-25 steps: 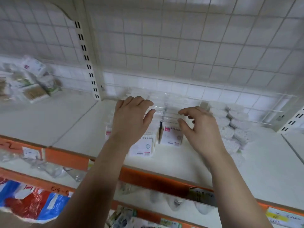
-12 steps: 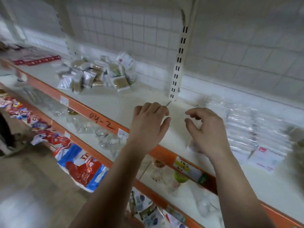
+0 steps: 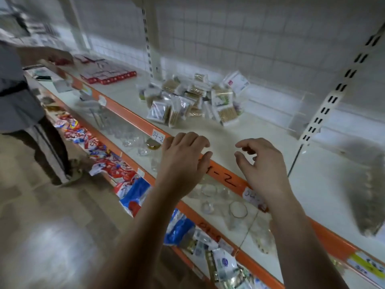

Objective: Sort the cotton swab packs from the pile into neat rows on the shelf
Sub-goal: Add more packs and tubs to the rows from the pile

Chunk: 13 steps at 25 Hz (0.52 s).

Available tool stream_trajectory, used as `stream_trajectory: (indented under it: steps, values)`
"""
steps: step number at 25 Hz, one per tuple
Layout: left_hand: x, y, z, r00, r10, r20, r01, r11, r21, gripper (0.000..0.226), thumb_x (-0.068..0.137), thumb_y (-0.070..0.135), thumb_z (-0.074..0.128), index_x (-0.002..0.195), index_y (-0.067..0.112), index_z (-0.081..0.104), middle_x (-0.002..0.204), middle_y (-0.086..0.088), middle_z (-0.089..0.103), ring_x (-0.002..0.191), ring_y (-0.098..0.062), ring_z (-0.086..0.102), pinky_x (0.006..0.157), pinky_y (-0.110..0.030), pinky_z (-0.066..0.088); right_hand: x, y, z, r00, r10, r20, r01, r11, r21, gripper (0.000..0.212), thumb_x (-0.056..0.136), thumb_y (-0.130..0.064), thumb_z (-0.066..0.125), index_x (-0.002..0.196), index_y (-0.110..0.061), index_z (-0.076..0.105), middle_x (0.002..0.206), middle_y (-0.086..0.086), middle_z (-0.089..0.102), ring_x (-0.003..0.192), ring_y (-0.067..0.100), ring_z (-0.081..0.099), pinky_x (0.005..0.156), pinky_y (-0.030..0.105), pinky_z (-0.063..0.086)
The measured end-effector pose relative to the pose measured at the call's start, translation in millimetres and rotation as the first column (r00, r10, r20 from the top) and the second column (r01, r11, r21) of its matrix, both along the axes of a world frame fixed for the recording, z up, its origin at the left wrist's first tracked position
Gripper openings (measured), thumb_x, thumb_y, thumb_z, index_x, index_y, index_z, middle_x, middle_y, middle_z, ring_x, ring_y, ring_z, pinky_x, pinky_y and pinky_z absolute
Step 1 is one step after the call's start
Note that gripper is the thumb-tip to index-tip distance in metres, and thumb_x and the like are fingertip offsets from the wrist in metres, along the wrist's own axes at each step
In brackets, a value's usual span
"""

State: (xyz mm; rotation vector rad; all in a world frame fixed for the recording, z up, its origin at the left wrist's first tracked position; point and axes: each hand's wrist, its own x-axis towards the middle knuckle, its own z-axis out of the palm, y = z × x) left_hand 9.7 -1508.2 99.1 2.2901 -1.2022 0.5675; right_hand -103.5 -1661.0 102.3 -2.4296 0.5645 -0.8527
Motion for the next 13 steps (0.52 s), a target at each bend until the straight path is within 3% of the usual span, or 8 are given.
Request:
stream_trajectory:
  steps: [5,10,13]
  values:
    - [53,18,-15,0.999,0.034,-0.038,-0.034,0.999,0.002,0.032,0.091,0.040,0.039,0.106,0.023,0.061,0.106,0.006,0.061,0.103,-0.016,0.054,0.090,-0.032,0.030,57,5,-10,0.999,0.043,-0.018,-0.042,0.998,0.039,0.019,0.086,-0.021,0.063,0.105,-0.023,0.066,0.100,-0.012,0.058,0.092,0.009,0.055,0.076,0.020,0.043]
    - [117,10,-17,0.997,0.066,-0.051,-0.066,0.998,0.013,0.020,0.089,0.032,0.057,0.106,0.023,0.062,0.107,0.005,0.062,0.103,-0.019,0.055,0.087,-0.033,0.029,130,-9,-13,0.998,0.068,-0.011,-0.067,0.995,0.075,0.018,0.086,-0.022,0.062,0.103,-0.021,0.067,0.102,-0.007,0.061,0.093,0.010,0.055,0.079,0.028,0.047]
    - [153,-3,-11,0.997,0.070,-0.036,-0.069,0.997,0.025,0.024,0.090,0.034,0.050,0.106,0.022,0.062,0.106,0.004,0.063,0.102,-0.020,0.056,0.086,-0.031,0.028,169,-21,-10,0.997,0.081,-0.007,-0.080,0.993,0.081,0.018,0.085,-0.023,0.062,0.103,-0.021,0.067,0.102,-0.008,0.061,0.091,0.008,0.055,0.078,0.024,0.045]
